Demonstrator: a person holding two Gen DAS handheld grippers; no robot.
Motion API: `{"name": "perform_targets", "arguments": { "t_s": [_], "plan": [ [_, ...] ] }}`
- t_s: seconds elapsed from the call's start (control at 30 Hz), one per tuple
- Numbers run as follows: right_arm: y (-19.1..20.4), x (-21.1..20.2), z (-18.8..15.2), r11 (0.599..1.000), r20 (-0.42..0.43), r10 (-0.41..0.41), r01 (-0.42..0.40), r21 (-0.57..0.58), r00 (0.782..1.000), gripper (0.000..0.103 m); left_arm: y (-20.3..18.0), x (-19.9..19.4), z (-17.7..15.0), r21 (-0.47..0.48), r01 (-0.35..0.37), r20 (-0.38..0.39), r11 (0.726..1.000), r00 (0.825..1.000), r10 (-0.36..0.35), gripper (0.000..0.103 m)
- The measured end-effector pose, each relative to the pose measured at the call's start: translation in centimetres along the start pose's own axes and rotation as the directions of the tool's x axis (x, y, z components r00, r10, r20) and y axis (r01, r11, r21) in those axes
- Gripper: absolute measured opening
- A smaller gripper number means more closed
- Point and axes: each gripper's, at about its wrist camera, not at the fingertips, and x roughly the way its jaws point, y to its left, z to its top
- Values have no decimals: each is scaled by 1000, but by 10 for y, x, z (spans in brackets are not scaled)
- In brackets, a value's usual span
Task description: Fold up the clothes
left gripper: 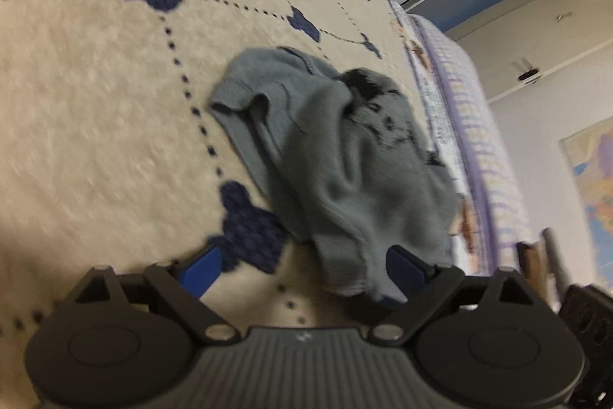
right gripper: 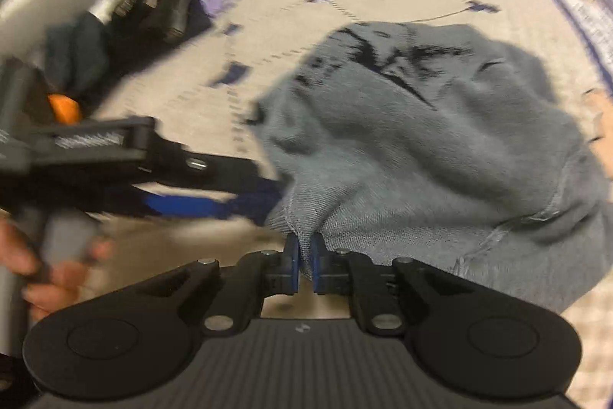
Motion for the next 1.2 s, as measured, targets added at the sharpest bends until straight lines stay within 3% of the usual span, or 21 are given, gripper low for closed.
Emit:
{"name": "perform_targets", "arguments": {
  "t_s": [0.13,0.23,0.27,0.37,0.47,0.57,0.63,0.77,0.9,1.07,1.2],
  "plan": [
    [1,-7,2,984,36,160,-163,78,986,7,7,-3,-2,-101,88,0,991,996,-88,86],
    [1,-12,5,964,67,232,-239,119,970,7,12,0,-4,-179,165,-11,970,985,-170,61],
    [0,-13,5,957,74,250,-258,130,965,7,13,1,-5,-199,181,-9,963,982,-186,48],
    [2,-15,6,950,74,272,-280,139,960,7,12,5,-6,-224,195,5,955,980,-199,34],
    [5,-15,5,959,53,251,-256,119,967,8,7,6,-6,-205,177,33,963,984,-174,8],
    [0,-18,7,967,24,224,-225,118,974,11,-1,-2,-5,-136,46,96,990,995,-33,7],
    [-7,-25,10,977,50,179,-184,109,982,13,-6,-8,-5,-105,-18,135,994,990,32,7],
    [-30,-40,18,988,116,36,-53,148,993,42,-5,-22,1,-113,-30,191,993,980,51,7],
    [-57,-50,19,969,127,-88,55,242,988,49,-2,-48,8,-99,-77,300,992,948,104,7],
    [-79,-46,19,944,115,-158,116,307,981,51,15,-73,23,-148,-94,378,984,914,144,7],
    [-87,-36,22,937,91,-180,143,319,979,51,29,-96,34,-169,-131,440,977,877,194,7]
  ]
}}
